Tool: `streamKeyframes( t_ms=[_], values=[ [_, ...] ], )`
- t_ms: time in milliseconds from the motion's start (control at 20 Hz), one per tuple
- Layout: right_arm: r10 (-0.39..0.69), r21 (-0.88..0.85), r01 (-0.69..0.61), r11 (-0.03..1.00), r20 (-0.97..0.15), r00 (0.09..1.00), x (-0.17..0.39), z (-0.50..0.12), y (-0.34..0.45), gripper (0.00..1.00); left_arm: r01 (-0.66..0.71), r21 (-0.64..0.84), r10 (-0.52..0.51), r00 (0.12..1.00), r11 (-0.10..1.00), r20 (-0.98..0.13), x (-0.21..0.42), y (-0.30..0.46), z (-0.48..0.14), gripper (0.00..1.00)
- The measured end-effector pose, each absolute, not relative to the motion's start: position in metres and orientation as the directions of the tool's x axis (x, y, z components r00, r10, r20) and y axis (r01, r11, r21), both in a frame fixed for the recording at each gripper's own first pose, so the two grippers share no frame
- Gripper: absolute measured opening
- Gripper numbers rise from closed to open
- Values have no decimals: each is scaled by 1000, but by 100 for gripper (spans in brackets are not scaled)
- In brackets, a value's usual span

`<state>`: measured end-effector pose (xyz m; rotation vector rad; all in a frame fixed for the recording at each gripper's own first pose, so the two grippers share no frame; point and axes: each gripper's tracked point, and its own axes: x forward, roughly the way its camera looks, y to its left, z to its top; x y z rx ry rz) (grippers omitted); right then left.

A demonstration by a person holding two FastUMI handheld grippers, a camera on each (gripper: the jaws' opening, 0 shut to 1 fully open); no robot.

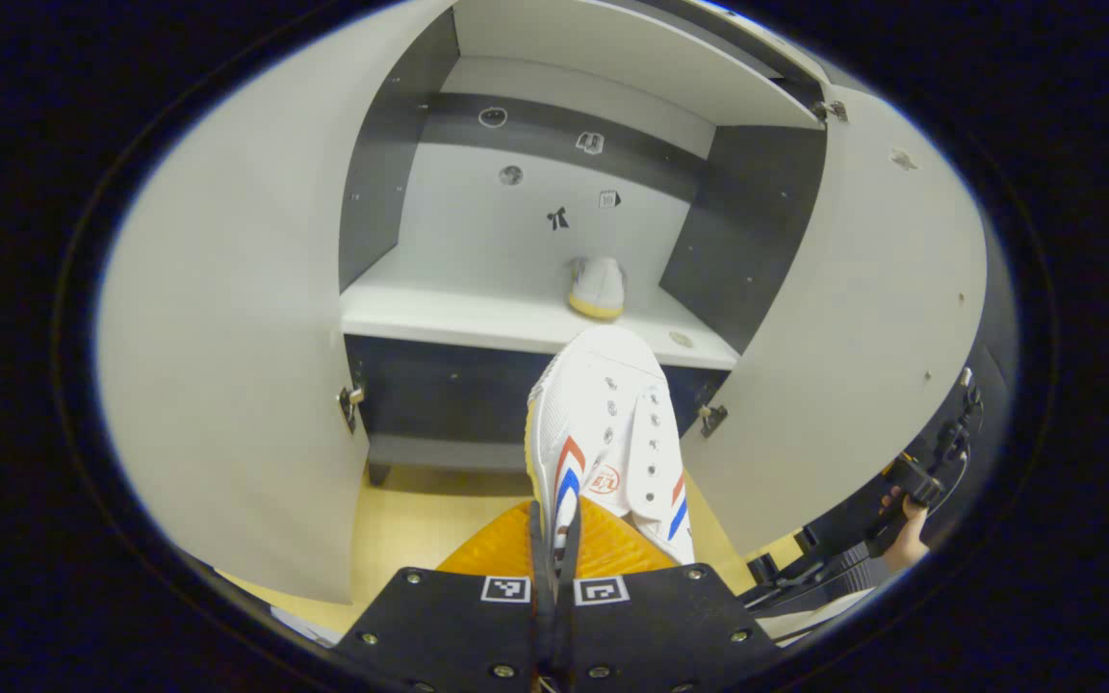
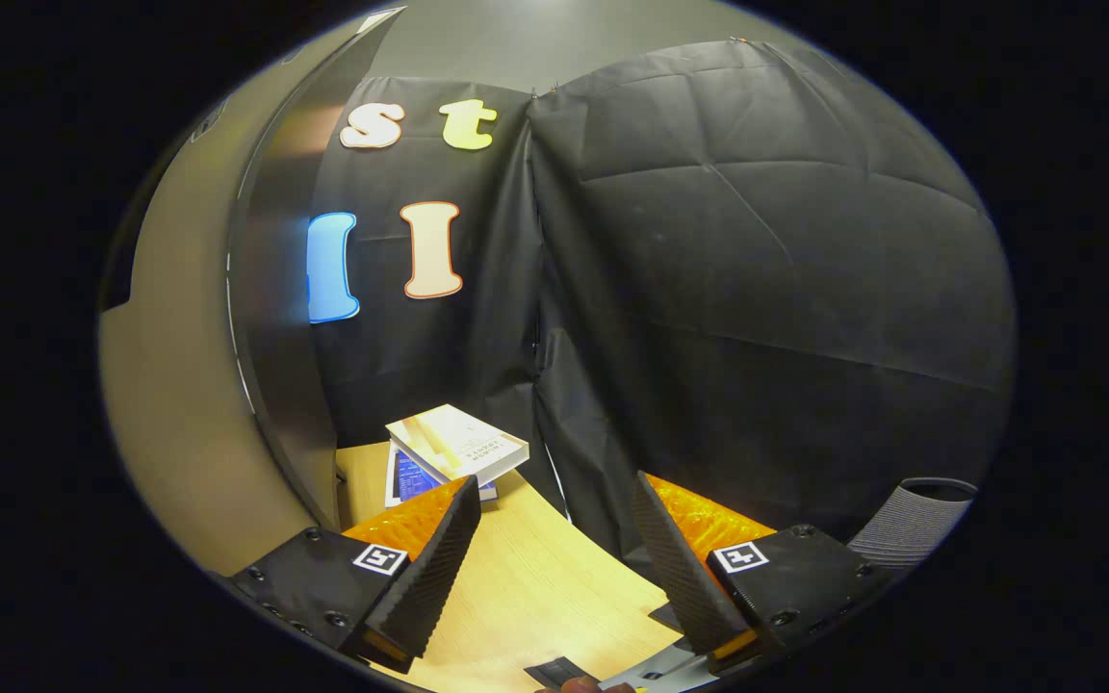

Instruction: Grab one shoe with the right hand and put it into the shoe cabinet, grab the other shoe with the left hand and put it into the shoe cabinet; then close the right door with the right hand and the left door with the left hand.

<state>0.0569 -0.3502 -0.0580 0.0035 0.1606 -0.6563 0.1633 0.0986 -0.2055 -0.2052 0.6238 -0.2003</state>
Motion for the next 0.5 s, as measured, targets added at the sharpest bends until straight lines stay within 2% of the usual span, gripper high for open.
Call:
streamKeyframes(
  t_ms=[200,250,300,500],
  values=[
    [-603,-34,606,795,-162,781,54,-66,-355,99,89,-219,-185,863,972,-469,167,98,-202,1],
    [-603,-41,605,795,-164,781,53,-71,-357,94,74,-213,-165,878,974,-450,168,99,-202,1],
    [-602,-53,602,797,-167,781,52,-73,-359,99,58,-202,-142,889,978,-435,168,100,-200,1],
    [-606,-58,606,794,-159,779,50,-70,-374,99,-6,-144,-50,922,990,-383,176,105,-198,0]
  ],
)
